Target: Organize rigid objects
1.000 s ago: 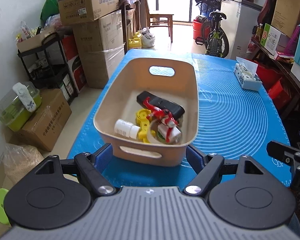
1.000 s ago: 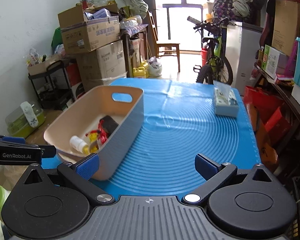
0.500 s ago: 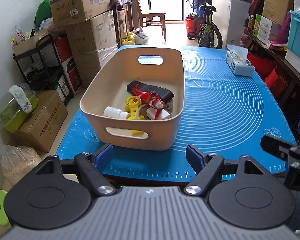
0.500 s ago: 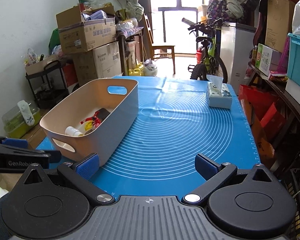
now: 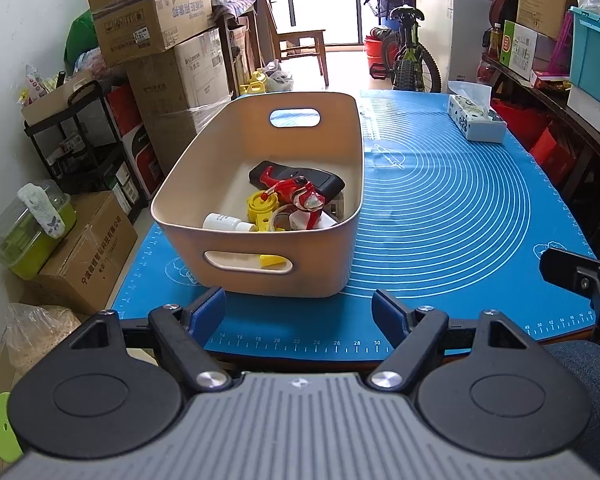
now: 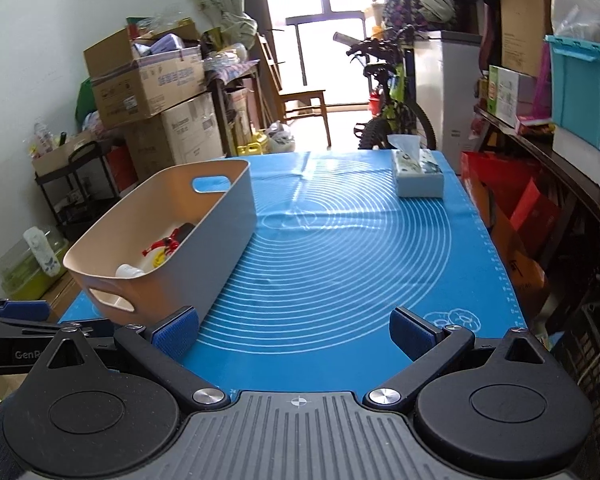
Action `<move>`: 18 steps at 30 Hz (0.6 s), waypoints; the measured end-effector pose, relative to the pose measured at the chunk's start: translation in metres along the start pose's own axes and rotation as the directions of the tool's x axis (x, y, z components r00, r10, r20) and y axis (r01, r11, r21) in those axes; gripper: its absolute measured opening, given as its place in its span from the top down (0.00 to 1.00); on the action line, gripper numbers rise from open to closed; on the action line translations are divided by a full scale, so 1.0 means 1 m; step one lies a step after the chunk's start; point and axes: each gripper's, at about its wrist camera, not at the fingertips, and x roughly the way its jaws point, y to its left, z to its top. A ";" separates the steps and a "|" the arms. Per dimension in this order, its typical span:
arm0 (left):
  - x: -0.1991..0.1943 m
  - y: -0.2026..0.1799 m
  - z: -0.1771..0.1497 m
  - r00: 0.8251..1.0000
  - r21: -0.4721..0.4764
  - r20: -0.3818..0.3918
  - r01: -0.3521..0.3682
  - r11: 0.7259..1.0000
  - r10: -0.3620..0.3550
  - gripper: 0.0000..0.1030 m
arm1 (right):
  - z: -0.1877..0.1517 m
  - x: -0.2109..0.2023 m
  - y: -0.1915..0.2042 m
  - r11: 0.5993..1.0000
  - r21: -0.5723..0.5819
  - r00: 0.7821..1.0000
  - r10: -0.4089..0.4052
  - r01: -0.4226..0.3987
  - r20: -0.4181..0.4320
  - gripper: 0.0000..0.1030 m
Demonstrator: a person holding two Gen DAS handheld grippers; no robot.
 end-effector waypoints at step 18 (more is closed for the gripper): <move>0.004 -0.004 -0.002 1.000 0.021 -0.003 0.003 1.000 -0.003 0.22 | -0.005 -0.001 0.011 0.997 -0.066 0.999 -0.033 0.034 0.017 0.03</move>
